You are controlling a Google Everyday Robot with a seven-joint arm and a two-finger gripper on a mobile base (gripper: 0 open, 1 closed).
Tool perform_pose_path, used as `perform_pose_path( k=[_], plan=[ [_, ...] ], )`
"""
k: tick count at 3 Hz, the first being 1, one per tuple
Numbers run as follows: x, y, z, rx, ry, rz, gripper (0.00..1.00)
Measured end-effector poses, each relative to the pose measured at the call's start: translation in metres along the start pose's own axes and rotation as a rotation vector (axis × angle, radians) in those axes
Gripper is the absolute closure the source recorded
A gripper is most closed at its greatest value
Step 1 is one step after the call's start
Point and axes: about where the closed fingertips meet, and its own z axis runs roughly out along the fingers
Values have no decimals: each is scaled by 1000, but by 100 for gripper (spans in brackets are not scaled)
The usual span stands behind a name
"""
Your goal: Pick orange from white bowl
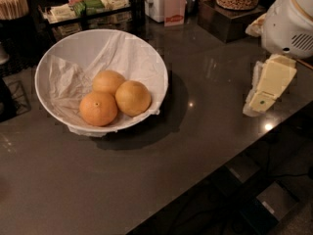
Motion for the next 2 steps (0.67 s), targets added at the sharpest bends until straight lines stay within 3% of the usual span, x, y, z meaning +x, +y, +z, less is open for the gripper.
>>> perform_pose_path(
  k=[1,2],
  plan=[
    [-43,-15,7,41,-60,-43,0],
    [-44,-16,7,44,-62,-45,0]
  ],
)
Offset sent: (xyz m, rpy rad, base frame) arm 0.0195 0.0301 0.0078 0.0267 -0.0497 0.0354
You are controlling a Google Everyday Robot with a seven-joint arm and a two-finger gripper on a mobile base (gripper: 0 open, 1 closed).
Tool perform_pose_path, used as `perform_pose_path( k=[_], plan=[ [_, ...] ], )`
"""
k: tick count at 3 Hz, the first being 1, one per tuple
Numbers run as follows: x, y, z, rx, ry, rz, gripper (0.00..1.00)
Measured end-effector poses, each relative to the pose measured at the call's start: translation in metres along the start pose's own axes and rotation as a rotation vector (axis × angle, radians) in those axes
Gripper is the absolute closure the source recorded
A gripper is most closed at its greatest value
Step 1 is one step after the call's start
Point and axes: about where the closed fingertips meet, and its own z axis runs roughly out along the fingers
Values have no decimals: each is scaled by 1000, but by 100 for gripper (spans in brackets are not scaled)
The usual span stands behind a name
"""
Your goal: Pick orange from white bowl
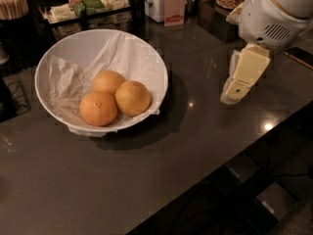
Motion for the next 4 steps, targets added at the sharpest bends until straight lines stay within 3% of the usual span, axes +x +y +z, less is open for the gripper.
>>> perform_pose_path(
  k=[1,3,4],
  plan=[
    [-5,0,5,4,-14,3,0],
    [-58,-13,59,-20,-166,20,0],
    [-74,-18,82,-45,-209,29,0]
  ],
)
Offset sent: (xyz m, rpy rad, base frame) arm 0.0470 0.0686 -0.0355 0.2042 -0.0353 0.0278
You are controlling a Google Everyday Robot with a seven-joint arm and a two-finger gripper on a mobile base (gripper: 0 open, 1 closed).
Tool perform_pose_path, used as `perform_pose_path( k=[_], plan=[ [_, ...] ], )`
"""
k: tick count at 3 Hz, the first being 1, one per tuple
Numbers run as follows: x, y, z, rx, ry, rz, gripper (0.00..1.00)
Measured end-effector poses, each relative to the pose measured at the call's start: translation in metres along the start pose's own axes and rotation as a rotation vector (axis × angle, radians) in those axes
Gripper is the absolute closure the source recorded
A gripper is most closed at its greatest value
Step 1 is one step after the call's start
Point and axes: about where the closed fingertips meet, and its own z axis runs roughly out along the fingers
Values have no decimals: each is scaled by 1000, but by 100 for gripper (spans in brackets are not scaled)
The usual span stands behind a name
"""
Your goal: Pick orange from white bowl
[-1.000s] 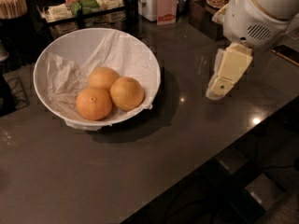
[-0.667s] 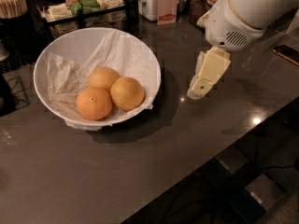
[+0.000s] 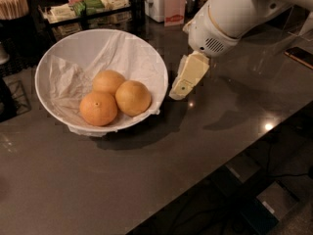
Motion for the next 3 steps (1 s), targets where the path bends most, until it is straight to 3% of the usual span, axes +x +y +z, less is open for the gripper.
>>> perform_pose_path(
  k=[1,2,3],
  plan=[
    [0,0,0,-1,-1,0,0],
    [-21,13,16,-65,-47,-34,0],
    [-54,43,52,-210,-92,-82,0]
  ],
)
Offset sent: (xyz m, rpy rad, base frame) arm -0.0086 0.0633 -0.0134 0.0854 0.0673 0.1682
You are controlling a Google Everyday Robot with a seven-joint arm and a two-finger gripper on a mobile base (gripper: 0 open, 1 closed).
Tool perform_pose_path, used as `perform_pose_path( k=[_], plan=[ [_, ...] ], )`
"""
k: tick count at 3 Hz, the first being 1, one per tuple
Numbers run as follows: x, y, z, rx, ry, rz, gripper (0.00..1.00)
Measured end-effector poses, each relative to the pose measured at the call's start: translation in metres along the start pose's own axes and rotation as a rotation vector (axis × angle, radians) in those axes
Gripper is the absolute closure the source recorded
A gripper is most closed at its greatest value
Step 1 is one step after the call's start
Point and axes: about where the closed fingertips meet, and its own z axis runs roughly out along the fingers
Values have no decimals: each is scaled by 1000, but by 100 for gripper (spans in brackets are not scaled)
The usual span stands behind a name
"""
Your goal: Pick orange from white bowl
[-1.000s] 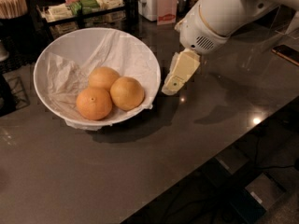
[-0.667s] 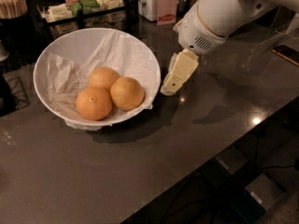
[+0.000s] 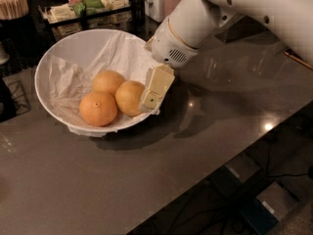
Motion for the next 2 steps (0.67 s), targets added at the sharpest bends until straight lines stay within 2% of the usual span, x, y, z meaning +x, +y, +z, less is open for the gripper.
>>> perform_pose_path(
  k=[2],
  plan=[
    [0,-2,10,-21,-24,10,0]
  ],
)
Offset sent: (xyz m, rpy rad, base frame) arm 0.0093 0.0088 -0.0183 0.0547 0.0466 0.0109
